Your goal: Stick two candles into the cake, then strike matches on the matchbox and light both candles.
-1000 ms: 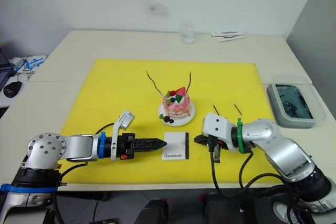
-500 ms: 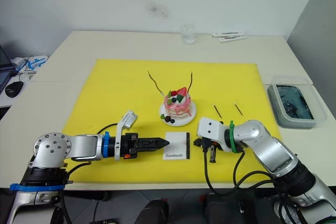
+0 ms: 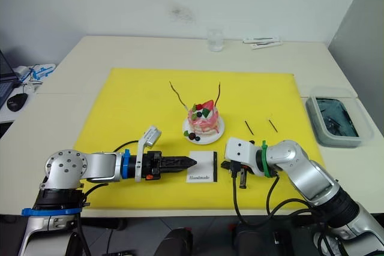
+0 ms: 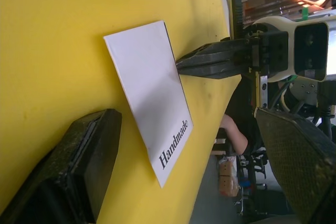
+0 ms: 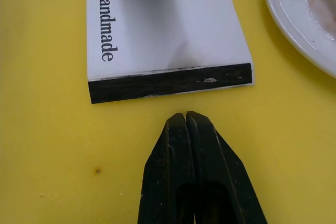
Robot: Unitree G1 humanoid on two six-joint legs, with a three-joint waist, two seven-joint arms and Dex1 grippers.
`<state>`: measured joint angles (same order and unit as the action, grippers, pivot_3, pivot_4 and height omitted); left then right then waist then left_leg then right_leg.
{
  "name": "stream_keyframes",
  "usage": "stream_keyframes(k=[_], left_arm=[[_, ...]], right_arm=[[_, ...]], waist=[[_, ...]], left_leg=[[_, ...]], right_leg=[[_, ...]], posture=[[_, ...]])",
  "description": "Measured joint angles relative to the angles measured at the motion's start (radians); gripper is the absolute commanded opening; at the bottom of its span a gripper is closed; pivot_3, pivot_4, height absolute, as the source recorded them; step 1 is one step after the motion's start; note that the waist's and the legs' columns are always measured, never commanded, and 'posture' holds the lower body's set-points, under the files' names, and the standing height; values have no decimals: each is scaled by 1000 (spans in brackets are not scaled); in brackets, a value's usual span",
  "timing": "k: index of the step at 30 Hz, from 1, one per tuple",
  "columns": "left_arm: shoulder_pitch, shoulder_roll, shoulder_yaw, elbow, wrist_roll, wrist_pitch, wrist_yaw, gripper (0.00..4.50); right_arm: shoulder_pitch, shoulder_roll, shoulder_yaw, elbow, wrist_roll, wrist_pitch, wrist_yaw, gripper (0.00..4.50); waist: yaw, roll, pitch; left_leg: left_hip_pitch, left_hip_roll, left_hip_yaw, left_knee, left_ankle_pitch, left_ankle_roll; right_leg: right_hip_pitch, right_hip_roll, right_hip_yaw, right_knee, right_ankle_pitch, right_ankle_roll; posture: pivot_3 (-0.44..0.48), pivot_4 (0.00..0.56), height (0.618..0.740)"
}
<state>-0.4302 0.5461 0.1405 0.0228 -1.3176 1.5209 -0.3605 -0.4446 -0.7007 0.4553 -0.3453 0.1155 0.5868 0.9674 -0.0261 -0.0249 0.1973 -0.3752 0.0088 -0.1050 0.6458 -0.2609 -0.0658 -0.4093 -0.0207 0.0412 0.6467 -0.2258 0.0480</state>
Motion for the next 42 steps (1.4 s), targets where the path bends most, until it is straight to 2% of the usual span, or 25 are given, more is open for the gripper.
stream_keyframes(k=[9,26,35,38,42], left_arm=[[6,-27,13,-12,56,3,-12,4500],[37,-75,44,-34,117,-1,-59,4500],[51,-79,48,-65,135,-1,-72,4500],[54,-77,49,-65,146,-1,-86,3877],[60,-75,47,-64,180,-2,-90,2645]], right_arm=[[-9,61,13,46,-37,-10,7,27],[-40,161,56,69,-62,-24,27,27],[-44,172,60,75,-62,-26,34,27],[-45,173,60,76,-62,-29,34,0],[-46,175,62,76,-62,-29,35,0]], waist=[[-2,0,-3],[-1,4,-9],[0,4,-9],[-1,4,-9],[-4,4,-9]], left_leg=[[8,0,1,-1,0,0],[8,0,1,-1,0,0],[7,0,1,-2,0,0],[7,0,1,-2,0,0],[7,0,1,-3,0,0]], right_leg=[[6,0,1,1,-2,-3],[6,0,1,0,-2,-3],[5,-1,1,-1,-2,-3],[5,-1,1,-1,-2,-3],[5,0,1,-1,-2,-3]], posture=[[0,150,740],[0,150,740],[0,150,740],[0,150,740],[0,150,740]])
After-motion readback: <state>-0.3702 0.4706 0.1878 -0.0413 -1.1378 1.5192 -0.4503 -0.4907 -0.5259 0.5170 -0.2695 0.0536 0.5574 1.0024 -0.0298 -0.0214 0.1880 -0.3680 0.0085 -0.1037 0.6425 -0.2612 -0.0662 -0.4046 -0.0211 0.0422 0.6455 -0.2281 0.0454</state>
